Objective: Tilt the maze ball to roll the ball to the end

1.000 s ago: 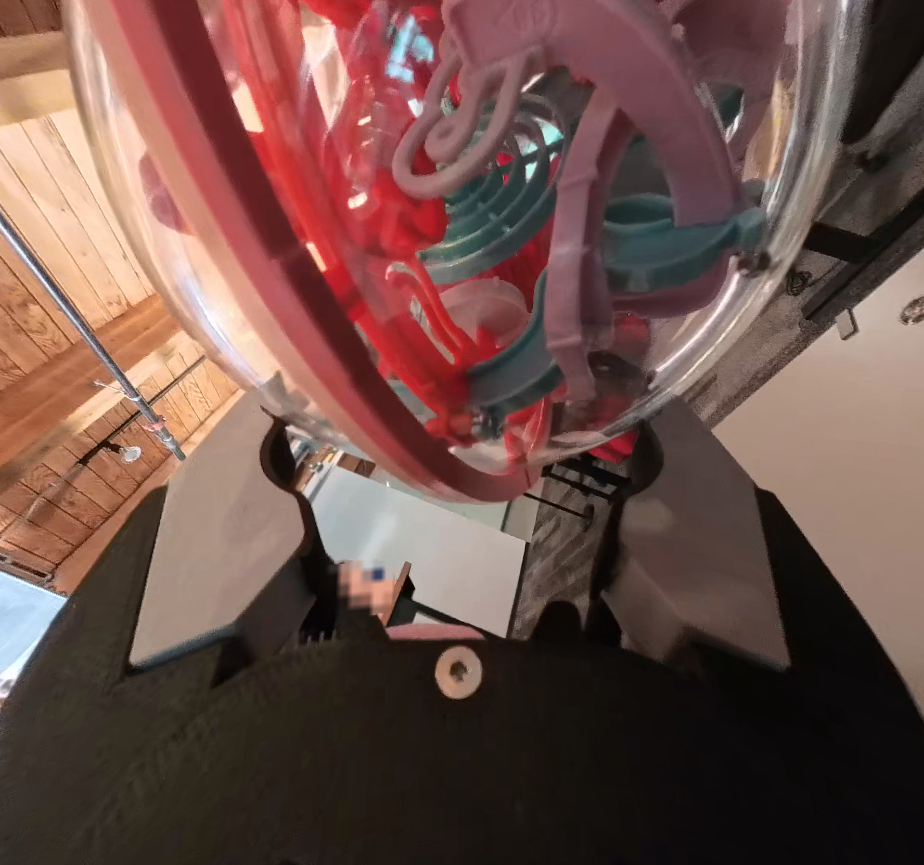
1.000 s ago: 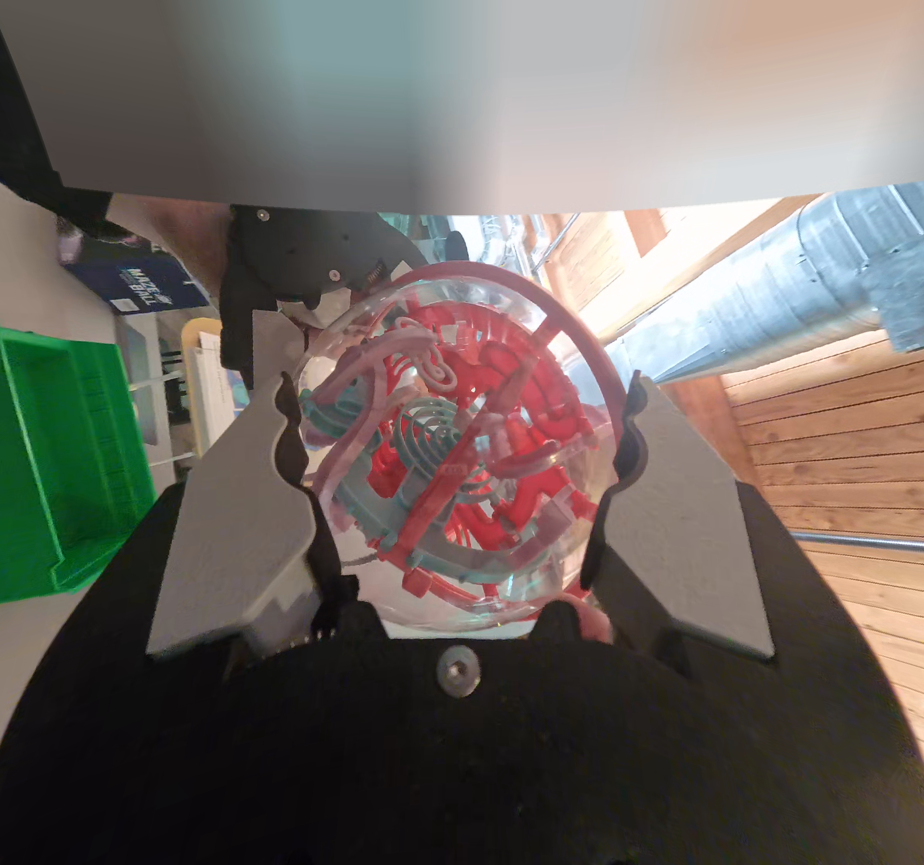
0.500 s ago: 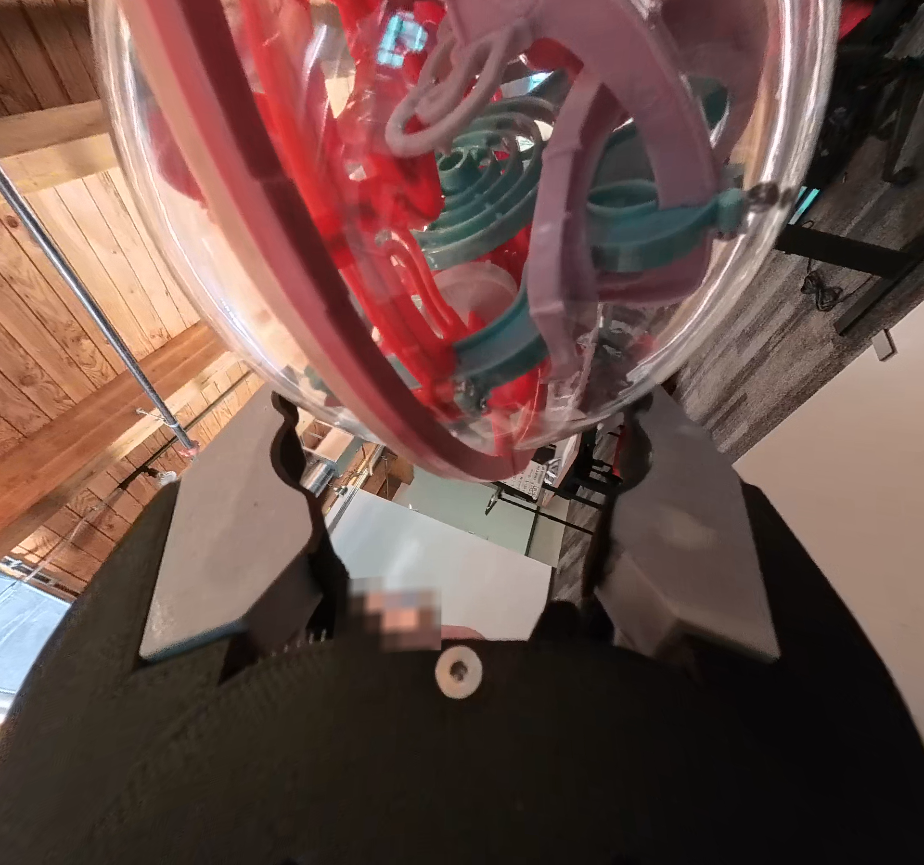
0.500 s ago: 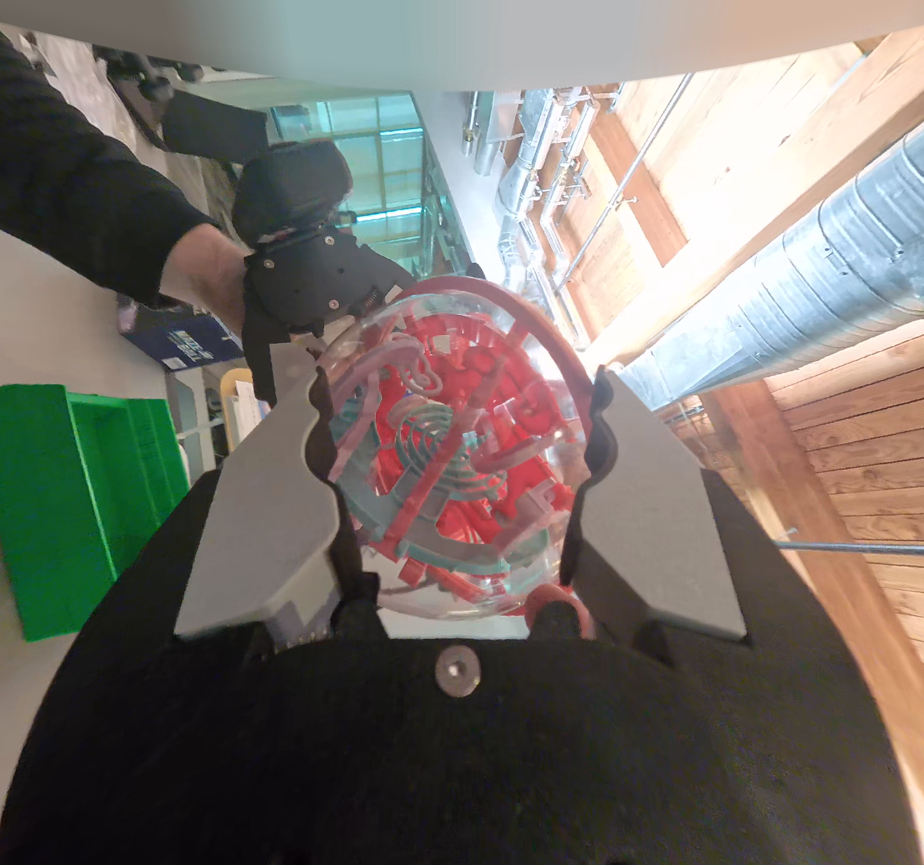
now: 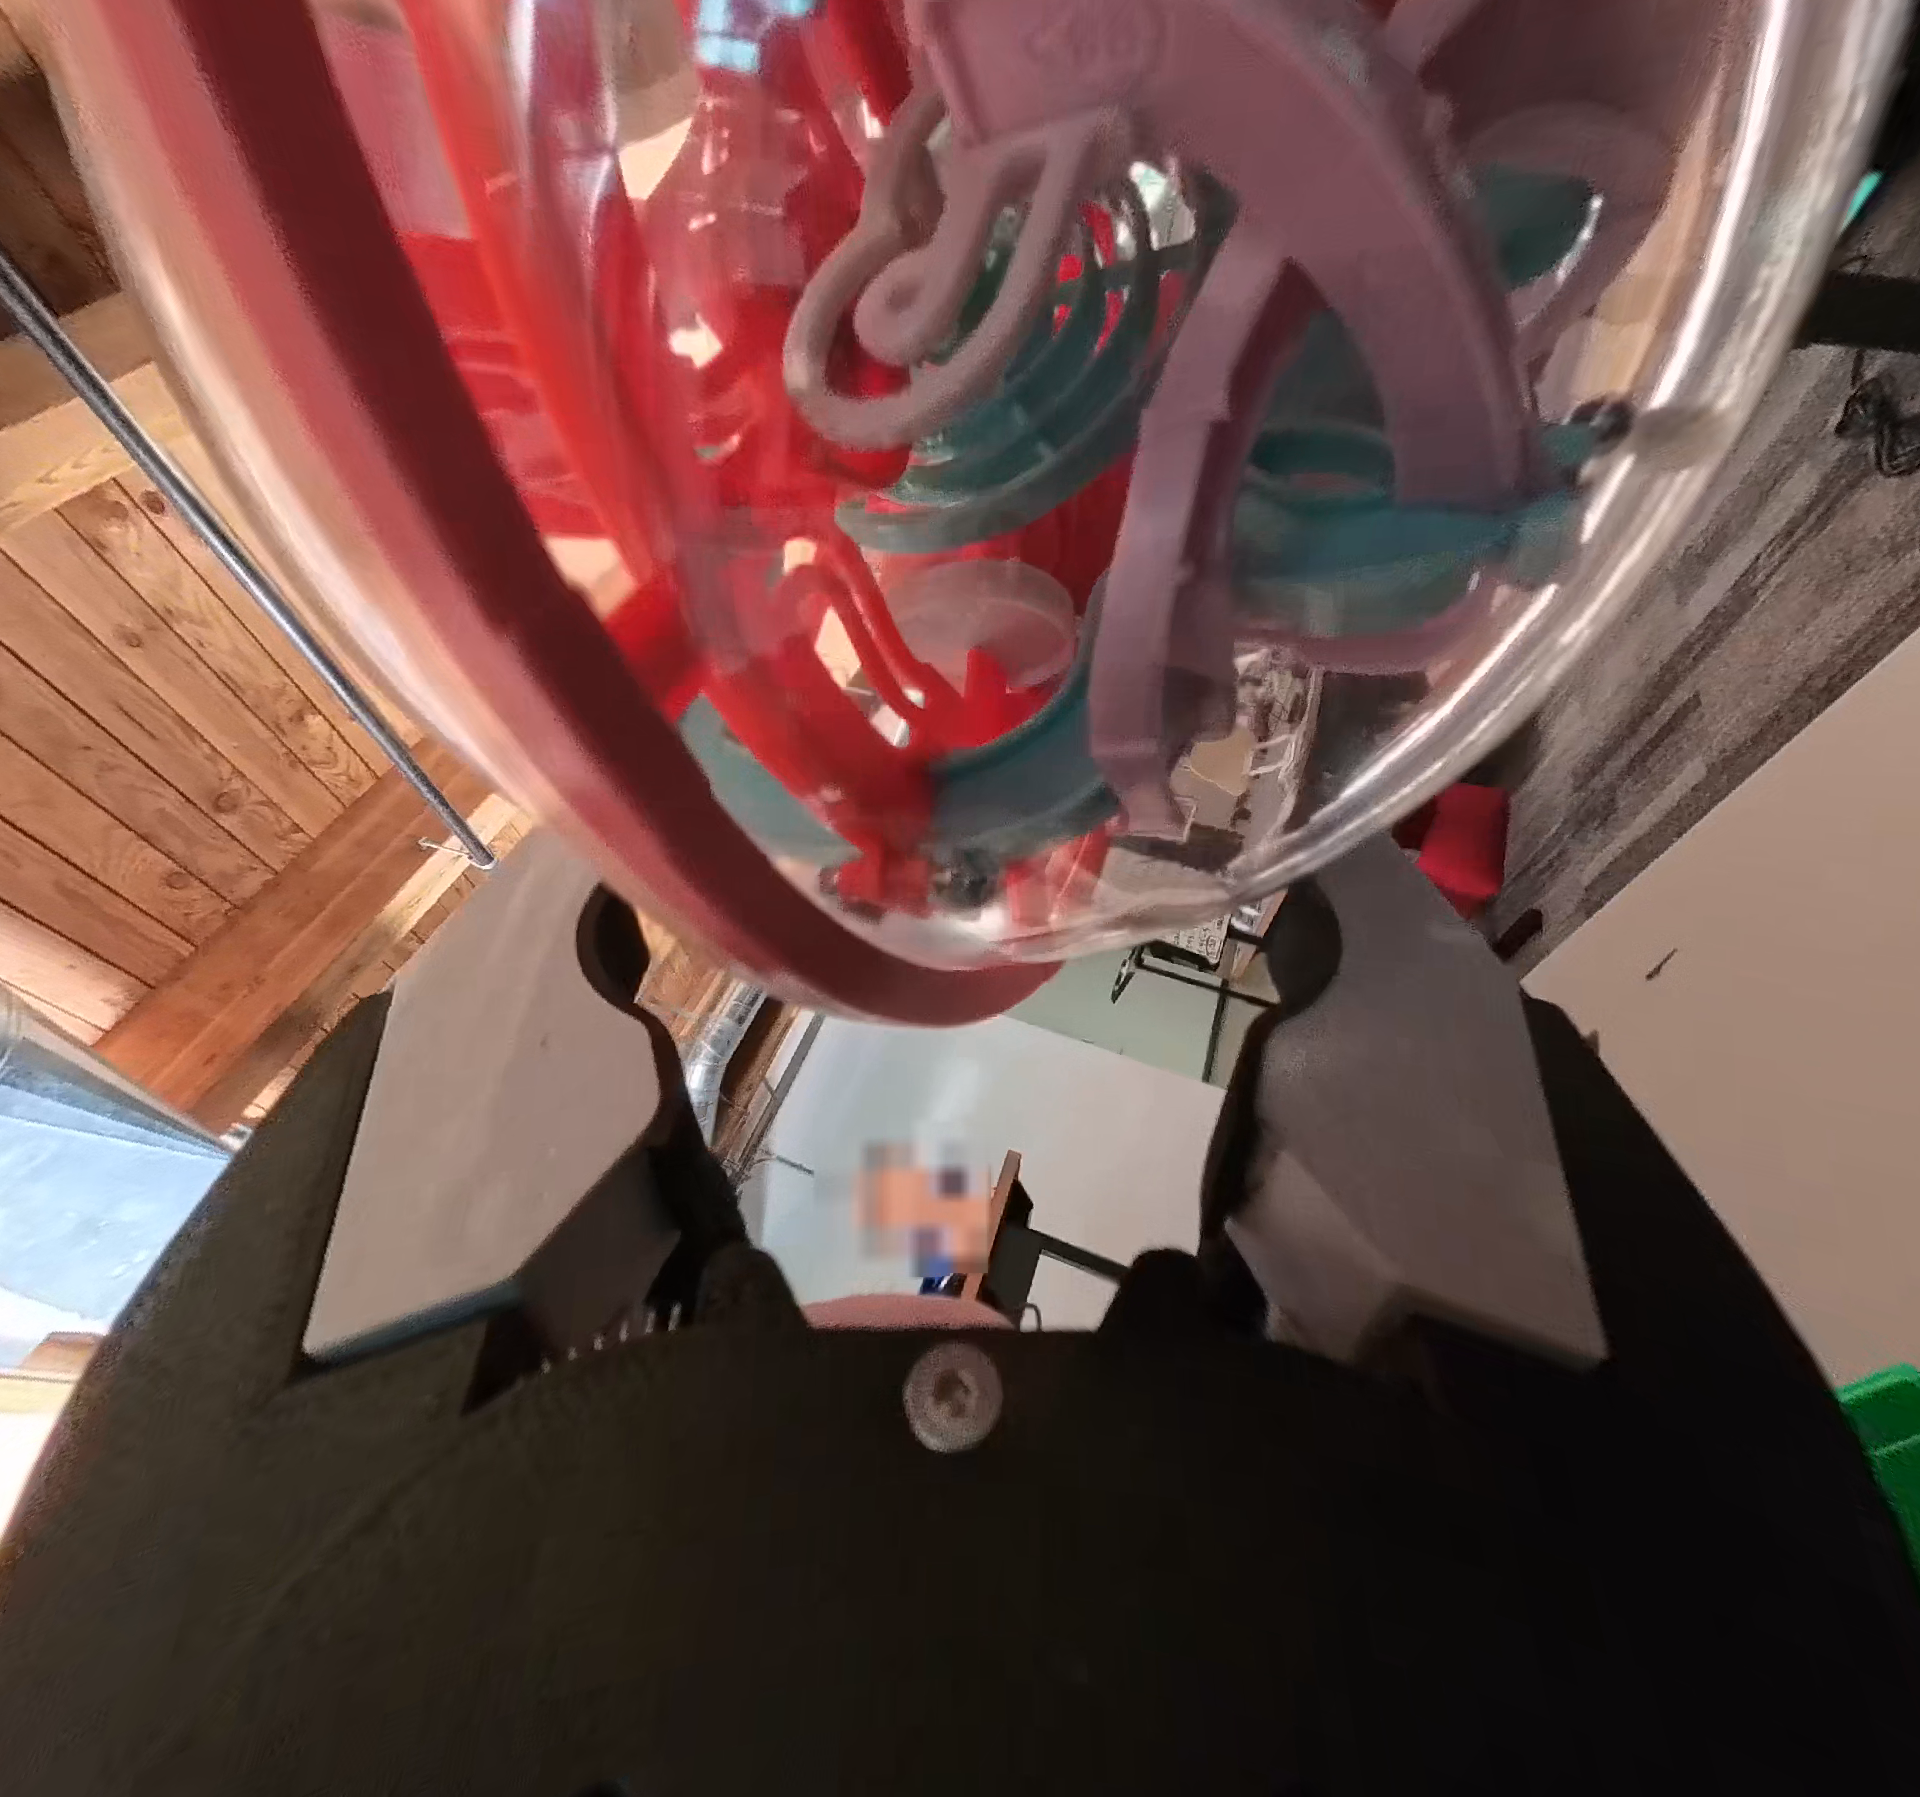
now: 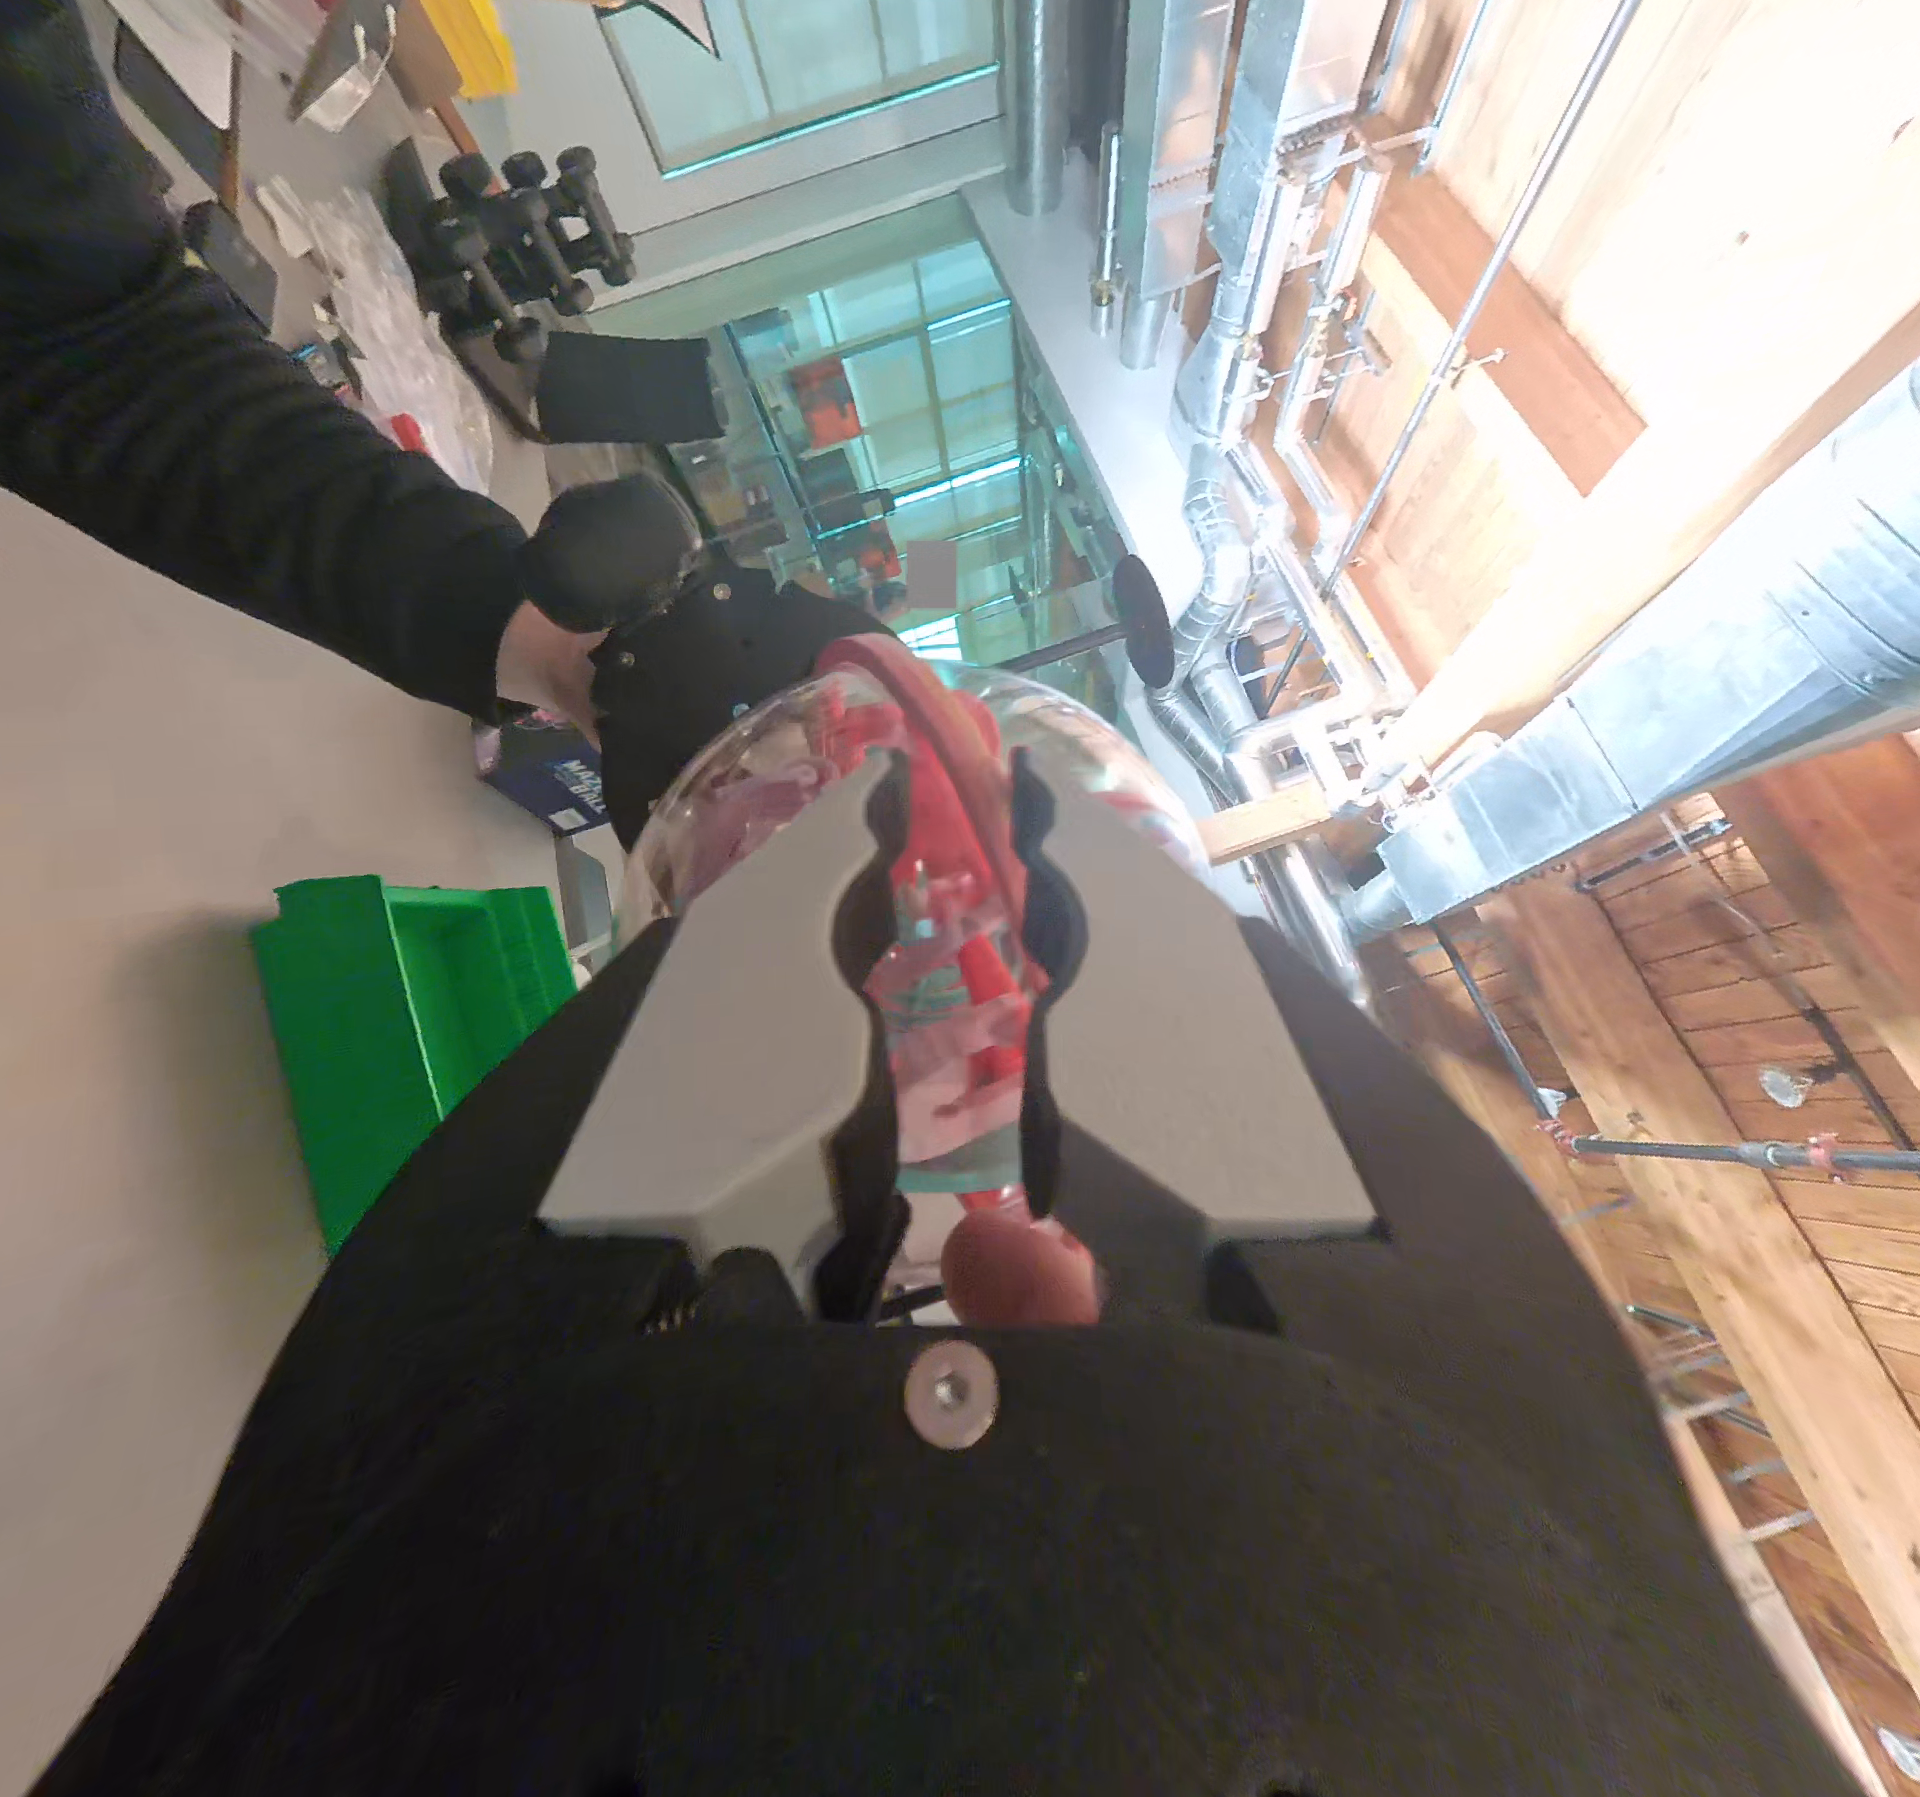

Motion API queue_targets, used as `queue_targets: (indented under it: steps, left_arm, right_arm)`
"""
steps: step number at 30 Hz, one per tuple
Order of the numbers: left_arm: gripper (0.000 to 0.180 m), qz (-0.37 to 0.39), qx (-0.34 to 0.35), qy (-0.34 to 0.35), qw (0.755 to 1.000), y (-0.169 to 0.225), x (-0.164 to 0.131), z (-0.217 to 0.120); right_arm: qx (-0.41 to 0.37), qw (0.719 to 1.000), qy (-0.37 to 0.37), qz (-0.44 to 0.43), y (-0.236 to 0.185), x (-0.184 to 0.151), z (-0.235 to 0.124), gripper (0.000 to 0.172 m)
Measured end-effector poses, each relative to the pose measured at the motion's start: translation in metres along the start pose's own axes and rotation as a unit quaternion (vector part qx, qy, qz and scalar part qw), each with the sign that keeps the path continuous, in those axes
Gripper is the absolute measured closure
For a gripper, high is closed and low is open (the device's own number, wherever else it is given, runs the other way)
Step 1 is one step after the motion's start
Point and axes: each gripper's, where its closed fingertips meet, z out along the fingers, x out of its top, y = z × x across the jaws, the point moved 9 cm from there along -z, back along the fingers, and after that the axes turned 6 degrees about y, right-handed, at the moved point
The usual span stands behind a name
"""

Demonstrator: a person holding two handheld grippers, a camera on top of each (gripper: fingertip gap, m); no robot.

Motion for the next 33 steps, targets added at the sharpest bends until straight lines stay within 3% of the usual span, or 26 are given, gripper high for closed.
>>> queue_targets:
  steps: [2, 5, 10, 13, 21, 30, 33]
  left_arm:
    - [0.064, 0.001, -0.004, -0.002, 1.0, 0.002, -0.002, 0.0]
    - [0.068, -0.002, -0.002, -0.012, 1.0, 0.002, -0.006, 0.0]
    - [0.102, -0.025, -0.002, -0.024, 0.999, -0.001, -0.014, -0.001]
    - [0.108, -0.032, -0.007, -0.022, 0.999, -0.003, -0.014, -0.001]
    - [0.152, -0.04, -0.048, -0.032, 0.998, -0.013, -0.012, 0.001]
    - [0.172, -0.124, -0.091, -0.027, 0.988, -0.035, -0.007, 0.0]
    - [0.172, -0.101, -0.096, -0.043, 0.989, -0.04, -0.004, 0.001]
  right_arm:
    - [0.014, 1.0, -0.01, -0.014, 0.001, 0.002, 0.002, 0.162]
    - [0.029, 0.998, -0.042, -0.035, 0.002, 0.004, 0.005, 0.163]
    - [0.037, 0.998, -0.044, -0.04, 0.001, 0.007, 0.009, 0.165]
    - [0.036, 0.998, -0.038, -0.043, 0.002, 0.008, 0.01, 0.165]
    - [0.035, 0.999, -0.02, -0.034, 0.008, 0.01, 0.008, 0.164]
    - [0.01, 0.999, 0.032, -0.012, 0.018, 0.008, -0.002, 0.164]
    - [0.0, 0.999, 0.042, -0.025, 0.017, 0.008, -0.003, 0.164]
